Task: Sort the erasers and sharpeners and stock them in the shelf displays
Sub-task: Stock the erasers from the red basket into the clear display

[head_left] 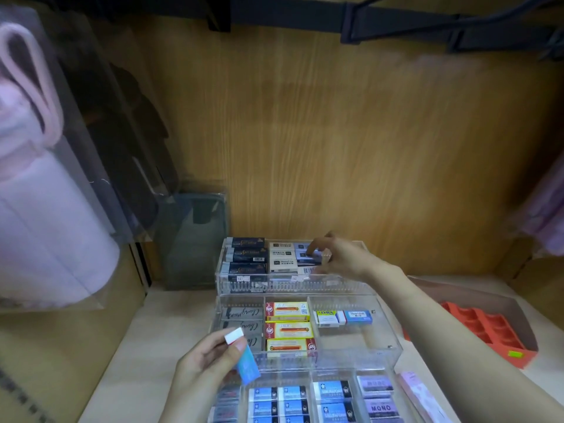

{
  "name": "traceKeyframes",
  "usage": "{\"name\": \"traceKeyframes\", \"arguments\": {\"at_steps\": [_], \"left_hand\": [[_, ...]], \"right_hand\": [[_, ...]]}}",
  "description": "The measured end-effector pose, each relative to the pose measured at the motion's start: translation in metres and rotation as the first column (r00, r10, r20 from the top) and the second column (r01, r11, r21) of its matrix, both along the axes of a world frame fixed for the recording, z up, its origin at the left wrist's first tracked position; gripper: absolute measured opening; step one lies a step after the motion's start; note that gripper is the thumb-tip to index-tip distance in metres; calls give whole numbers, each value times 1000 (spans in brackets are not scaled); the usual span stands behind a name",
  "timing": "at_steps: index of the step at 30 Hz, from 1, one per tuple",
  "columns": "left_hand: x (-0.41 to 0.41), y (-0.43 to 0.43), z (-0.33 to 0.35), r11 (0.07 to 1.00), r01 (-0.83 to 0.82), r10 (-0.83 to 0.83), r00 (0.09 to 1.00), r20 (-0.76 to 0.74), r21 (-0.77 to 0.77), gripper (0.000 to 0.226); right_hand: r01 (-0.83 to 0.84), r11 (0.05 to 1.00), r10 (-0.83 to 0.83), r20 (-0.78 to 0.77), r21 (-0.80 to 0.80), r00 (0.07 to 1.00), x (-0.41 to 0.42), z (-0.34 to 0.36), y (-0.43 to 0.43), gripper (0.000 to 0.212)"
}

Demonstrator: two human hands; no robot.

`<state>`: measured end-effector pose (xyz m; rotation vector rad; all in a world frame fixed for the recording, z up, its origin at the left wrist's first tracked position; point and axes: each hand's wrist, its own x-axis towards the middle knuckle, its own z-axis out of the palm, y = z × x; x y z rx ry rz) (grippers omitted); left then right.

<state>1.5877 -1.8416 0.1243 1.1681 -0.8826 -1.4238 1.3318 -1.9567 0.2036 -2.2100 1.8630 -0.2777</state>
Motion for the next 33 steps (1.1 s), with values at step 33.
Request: {"name": "traceKeyframes", "arguments": {"at_steps": [33], "left_hand": [[-27, 84, 29, 992, 96, -81, 980, 184, -79, 10]], "right_hand": [[124, 921, 80, 490, -370, 868, 46, -52, 205, 32]]}}
